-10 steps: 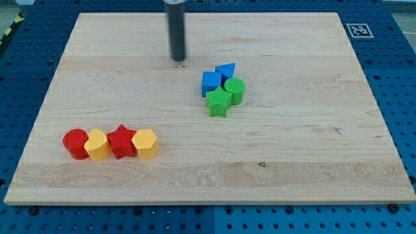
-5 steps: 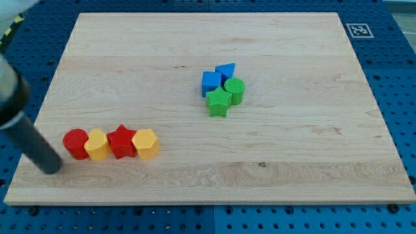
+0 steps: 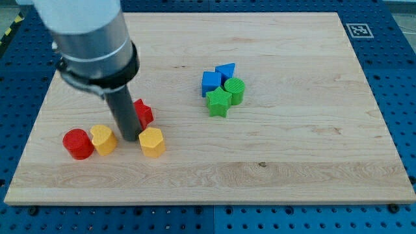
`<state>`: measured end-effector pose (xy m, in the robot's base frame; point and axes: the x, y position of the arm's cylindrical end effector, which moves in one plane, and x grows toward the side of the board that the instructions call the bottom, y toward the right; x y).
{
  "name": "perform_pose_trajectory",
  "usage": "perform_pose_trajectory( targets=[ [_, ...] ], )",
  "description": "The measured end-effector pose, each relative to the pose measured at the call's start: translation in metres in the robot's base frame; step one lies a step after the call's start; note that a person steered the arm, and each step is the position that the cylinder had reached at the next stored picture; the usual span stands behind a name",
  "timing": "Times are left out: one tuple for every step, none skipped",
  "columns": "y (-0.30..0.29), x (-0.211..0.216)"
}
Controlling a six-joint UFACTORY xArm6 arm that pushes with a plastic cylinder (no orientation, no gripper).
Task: Push the red star into the blue cube
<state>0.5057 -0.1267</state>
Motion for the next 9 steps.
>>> perform_pose_trajectory(
  targets=[
    [0.03, -0.051],
    [0.039, -0.072],
    [0.027, -0.055],
    [-0.022, -0.054],
    [-0.04, -0.079],
    [0.016, -0.098],
    [0.073, -0.099],
    [0.064, -0.099],
    [0.027, -0.098]
  ],
)
